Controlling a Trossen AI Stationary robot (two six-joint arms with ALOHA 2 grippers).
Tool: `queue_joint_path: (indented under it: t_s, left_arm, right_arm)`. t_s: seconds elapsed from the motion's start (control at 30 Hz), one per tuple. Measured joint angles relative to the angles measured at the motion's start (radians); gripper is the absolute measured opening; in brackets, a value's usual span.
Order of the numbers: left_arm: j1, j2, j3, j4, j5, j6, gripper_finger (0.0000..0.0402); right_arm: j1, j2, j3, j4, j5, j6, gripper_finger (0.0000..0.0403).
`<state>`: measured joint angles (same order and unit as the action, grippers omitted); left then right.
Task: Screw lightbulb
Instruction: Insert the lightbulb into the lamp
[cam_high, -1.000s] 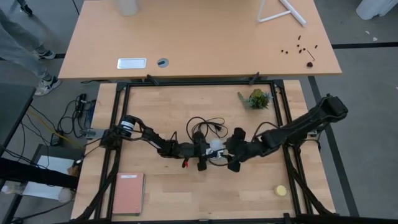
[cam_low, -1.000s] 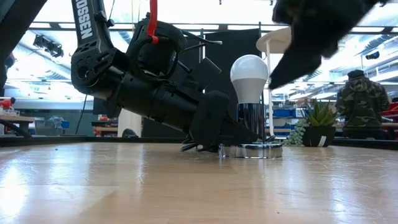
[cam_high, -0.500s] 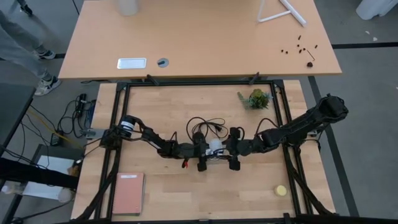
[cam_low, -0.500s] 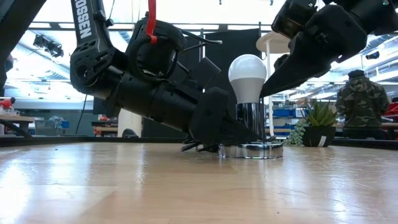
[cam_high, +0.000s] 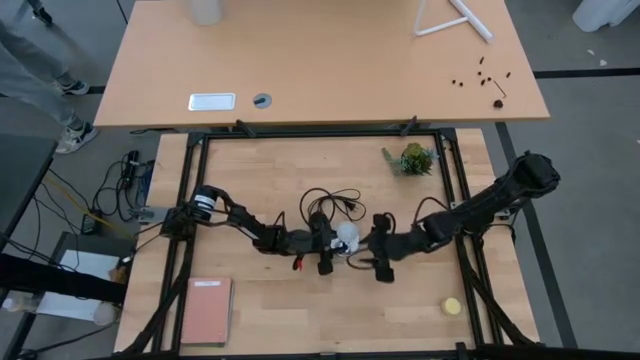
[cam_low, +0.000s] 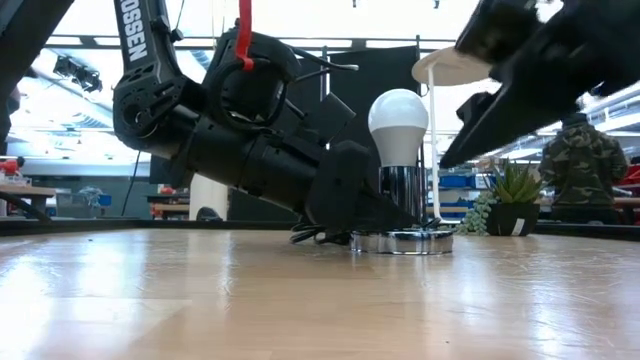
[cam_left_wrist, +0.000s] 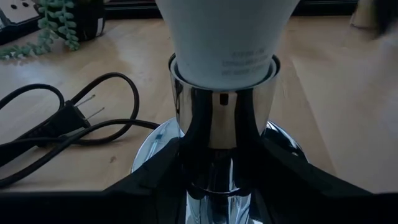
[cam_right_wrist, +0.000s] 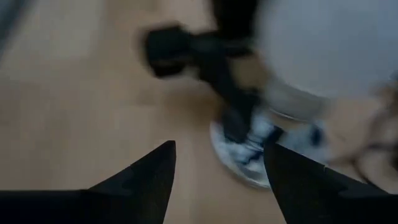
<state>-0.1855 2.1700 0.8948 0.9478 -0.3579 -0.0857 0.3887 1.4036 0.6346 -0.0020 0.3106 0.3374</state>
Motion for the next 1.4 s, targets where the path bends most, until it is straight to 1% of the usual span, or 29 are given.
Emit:
queue_joint_path:
  t_s: [0.07,0.17,0.3,0.33,0.5,0.6,0.73,0.87,0.97,1.27,1.4]
  left_arm:
    - [-0.001,0.0,0.0,-0.001,0.017,0.002,0.0195]
    - [-0.005,0.0,0.0,0.0,0.034,0.027,0.0195]
    - [-0.011,0.0,0.0,0.001,0.057,0.059,0.0195]
    - [-0.011,0.0,0.0,0.001,0.059,0.062,0.0195]
    - [-0.011,0.0,0.0,0.001,0.061,0.071,0.0195]
    - [-0.011,0.0,0.0,0.001,0.06,0.072,0.0195]
    - [-0.011,0.0,0.0,0.001,0.06,0.067,0.0195]
    - [-0.011,0.0,0.0,0.0,0.06,0.052,0.0195]
    - [-0.011,0.0,-0.001,0.001,0.06,0.044,0.0195]
    - [-0.014,0.0,-0.001,0.001,0.06,0.025,0.0195]
    - [-0.014,0.001,-0.001,0.001,0.061,0.025,0.0195]
  right_arm:
    - [-0.027,0.0,0.0,-0.04,-0.002,-0.01,0.0256]
    - [-0.069,0.002,0.055,-0.142,-0.074,-0.067,0.0274]
    - [-0.111,0.002,0.196,-0.41,-0.085,-0.12,0.0308]
    - [-0.118,0.002,0.23,-0.451,-0.091,-0.136,0.0317]
    - [-0.148,0.021,0.349,-0.53,-0.145,-0.192,0.0347]
    - [-0.157,0.092,0.447,-0.643,-0.149,-0.207,0.0349]
    - [-0.168,0.219,0.601,-0.804,-0.152,-0.247,0.0348]
    - [-0.18,0.314,0.73,-0.876,-0.163,-0.299,0.0348]
    - [-0.187,0.369,0.805,-0.905,-0.198,-0.341,0.0348]
    - [-0.194,0.489,0.924,-1.001,-0.224,-0.495,0.0348]
    - [-0.199,0.533,0.976,-1.06,-0.231,-0.525,0.0348]
